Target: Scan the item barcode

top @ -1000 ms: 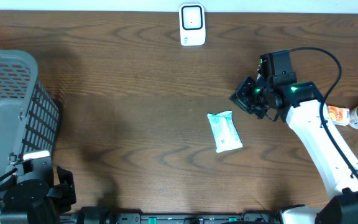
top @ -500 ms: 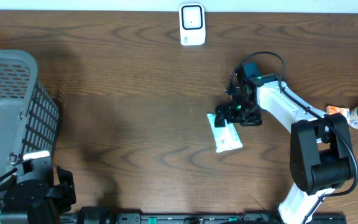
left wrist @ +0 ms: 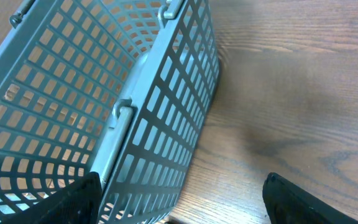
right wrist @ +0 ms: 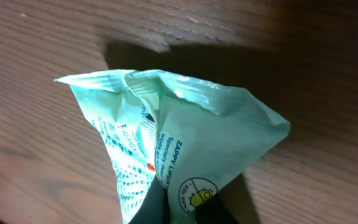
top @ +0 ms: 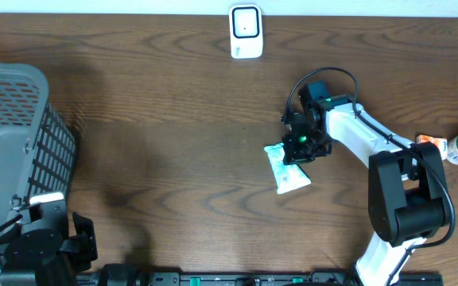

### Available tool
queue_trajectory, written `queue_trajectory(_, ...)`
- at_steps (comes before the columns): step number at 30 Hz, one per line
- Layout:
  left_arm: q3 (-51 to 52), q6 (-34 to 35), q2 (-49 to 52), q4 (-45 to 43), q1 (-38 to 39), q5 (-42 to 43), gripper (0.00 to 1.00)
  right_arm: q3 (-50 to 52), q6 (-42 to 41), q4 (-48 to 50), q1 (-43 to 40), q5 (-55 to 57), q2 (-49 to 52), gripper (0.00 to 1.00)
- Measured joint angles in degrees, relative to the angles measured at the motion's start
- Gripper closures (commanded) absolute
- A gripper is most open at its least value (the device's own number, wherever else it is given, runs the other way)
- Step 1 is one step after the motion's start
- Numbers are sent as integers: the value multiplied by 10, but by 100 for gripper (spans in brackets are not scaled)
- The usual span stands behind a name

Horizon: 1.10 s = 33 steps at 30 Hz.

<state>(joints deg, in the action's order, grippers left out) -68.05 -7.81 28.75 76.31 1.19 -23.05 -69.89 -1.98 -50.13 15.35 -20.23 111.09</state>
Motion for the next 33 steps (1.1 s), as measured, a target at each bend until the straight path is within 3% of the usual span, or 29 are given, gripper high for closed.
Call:
queue_trajectory(5,0,0,0,0,0,0,17,-33,-103,1,-2,-33,-9,99)
queue_trajectory(14,0,0,0,0,0,0,17,-44,-299,-15,-5,-64,-224,99)
queue_trajectory(19,0,0,0,0,0,0,17,-45,-394,-56,-5,-68,-290,99)
queue_trajectory(25,0,0,0,0,0,0,17,-45,-452,-64,-5,-68,-323,99)
queue_trajectory(33,0,0,0,0,0,0,16,-45,-470,-67,-5,-63,-328,99)
